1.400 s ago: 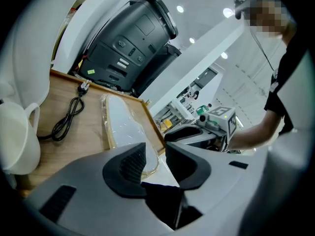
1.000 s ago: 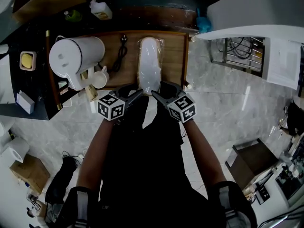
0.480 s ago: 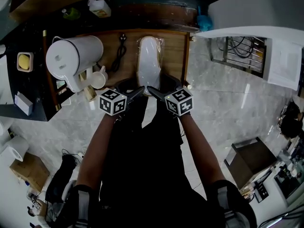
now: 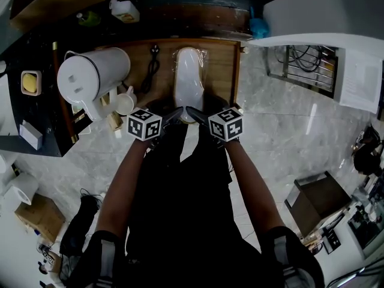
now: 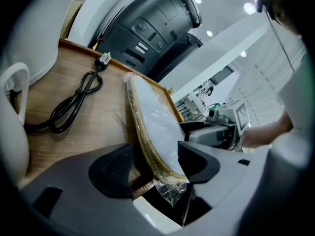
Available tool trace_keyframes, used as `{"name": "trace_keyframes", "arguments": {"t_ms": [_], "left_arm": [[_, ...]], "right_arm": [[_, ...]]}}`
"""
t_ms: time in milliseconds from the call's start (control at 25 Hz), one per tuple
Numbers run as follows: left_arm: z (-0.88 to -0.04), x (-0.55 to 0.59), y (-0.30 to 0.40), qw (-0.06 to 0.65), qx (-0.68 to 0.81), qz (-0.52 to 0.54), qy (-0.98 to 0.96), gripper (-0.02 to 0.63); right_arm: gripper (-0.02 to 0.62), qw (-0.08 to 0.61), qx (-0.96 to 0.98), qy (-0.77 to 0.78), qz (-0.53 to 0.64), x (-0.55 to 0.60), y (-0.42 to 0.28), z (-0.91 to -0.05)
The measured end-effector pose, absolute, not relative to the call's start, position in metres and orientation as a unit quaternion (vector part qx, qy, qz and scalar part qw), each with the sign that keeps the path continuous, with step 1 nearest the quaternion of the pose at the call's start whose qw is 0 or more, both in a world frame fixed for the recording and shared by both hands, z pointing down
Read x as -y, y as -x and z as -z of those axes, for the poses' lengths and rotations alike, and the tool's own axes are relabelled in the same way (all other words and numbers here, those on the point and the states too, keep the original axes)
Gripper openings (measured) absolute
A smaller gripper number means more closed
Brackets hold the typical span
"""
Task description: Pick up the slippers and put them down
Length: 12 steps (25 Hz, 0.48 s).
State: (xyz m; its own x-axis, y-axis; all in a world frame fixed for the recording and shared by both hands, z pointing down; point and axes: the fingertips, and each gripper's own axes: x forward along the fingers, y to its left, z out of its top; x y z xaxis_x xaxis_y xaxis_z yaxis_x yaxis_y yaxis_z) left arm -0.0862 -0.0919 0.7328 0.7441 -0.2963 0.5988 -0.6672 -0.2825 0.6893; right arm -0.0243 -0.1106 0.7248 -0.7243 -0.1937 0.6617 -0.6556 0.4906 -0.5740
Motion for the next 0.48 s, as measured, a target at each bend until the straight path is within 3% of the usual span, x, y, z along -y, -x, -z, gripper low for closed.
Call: {"name": "trace_keyframes", "arguments": {"t_ms": [360,480], "left_arm": [[-0.741,0.093,0.082,0.522,0.300,-0.211,-0.770,0.276],[-0.744,0.095,0.082,0.524,0.295,-0.219,-0.768,0.276]], "right_arm": [[0.376,0.281,0.802,-0.249,-0.464,0.103,0.027,-0.738],[0.348,0.283,0.806,-0.241,-0.461,0.105,0.030,-0.737]]}}
